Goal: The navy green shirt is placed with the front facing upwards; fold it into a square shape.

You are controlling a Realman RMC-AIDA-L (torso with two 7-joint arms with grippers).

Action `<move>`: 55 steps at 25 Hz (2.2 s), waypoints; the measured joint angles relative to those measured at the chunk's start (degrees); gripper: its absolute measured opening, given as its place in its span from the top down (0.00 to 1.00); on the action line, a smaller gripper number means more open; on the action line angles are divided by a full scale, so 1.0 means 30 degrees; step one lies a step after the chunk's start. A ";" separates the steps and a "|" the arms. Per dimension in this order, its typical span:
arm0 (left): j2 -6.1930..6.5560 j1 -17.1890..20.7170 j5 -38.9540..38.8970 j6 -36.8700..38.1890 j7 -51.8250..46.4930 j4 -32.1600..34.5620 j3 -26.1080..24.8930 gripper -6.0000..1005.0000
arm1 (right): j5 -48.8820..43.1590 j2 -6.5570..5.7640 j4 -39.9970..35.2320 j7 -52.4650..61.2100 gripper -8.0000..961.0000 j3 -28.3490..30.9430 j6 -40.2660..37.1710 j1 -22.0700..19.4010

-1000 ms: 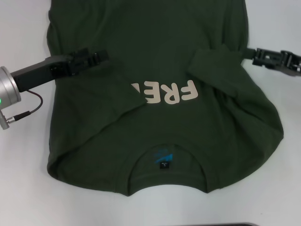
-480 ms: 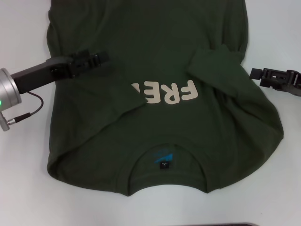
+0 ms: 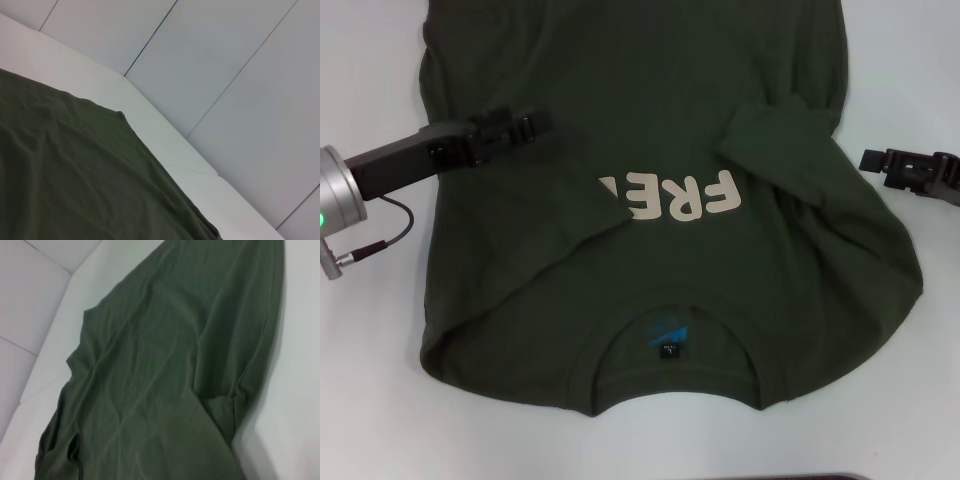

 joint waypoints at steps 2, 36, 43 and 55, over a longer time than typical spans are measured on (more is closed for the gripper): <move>0.0000 -0.0003 0.0000 -0.0001 0.0000 -0.0009 -0.0007 0.13 | -0.0157 0.0105 0.0016 -0.0002 0.19 -0.0016 0.0152 0.0072; 0.0000 -0.0037 0.0001 -0.0004 0.0082 0.0000 -0.0009 0.13 | -0.0242 0.0331 0.0517 -0.0295 0.83 -0.0025 0.0280 0.0384; -0.0001 -0.0088 0.0001 -0.0003 0.0045 0.0000 -0.0010 0.13 | -0.0029 0.0331 0.0444 -0.0641 0.95 0.0214 -0.0066 0.0020; -0.0087 -0.0173 -0.0167 0.0111 -0.0016 -0.0001 0.0048 0.13 | 0.0349 0.0302 0.0306 -0.1324 0.94 0.0434 -0.2561 0.0063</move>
